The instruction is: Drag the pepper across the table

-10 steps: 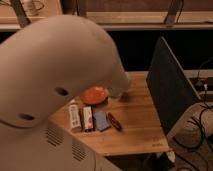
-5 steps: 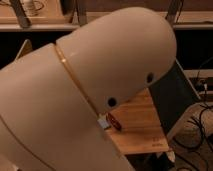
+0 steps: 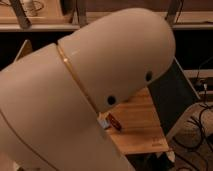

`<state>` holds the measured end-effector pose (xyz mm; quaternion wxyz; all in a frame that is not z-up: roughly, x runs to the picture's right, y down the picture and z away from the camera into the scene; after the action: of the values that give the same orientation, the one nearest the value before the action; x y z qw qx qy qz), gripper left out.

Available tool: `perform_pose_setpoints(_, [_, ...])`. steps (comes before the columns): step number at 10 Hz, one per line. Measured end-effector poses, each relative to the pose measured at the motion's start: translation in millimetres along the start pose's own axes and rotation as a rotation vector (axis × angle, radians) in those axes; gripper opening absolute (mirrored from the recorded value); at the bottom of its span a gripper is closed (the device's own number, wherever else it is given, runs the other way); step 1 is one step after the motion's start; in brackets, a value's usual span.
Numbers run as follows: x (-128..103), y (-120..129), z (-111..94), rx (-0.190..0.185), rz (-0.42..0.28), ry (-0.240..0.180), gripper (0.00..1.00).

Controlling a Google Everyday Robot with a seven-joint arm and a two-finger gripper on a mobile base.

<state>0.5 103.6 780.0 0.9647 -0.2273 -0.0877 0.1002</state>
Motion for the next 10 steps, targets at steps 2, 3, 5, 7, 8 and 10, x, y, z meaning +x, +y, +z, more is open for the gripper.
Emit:
perform_pose_setpoints(2, [31.6, 9.1, 17.5, 0.012, 0.074, 0.111, 0.8])
perform_pose_setpoints(3, [41.8, 12.2, 24.5, 0.019, 0.111, 0.15, 0.8])
perform_pose_setpoints(5, [49.9, 22.6, 40.4, 0.02, 0.189, 0.2, 0.8])
perform_pose_setpoints(7, [54.3, 29.6, 47.4, 0.022, 0.239, 0.216, 0.8])
perform_pose_setpoints(8, [54.4, 29.9, 47.6, 0.021, 0.24, 0.217, 0.8])
perform_pose_setpoints(10, [54.6, 29.8, 47.4, 0.022, 0.241, 0.218, 0.8])
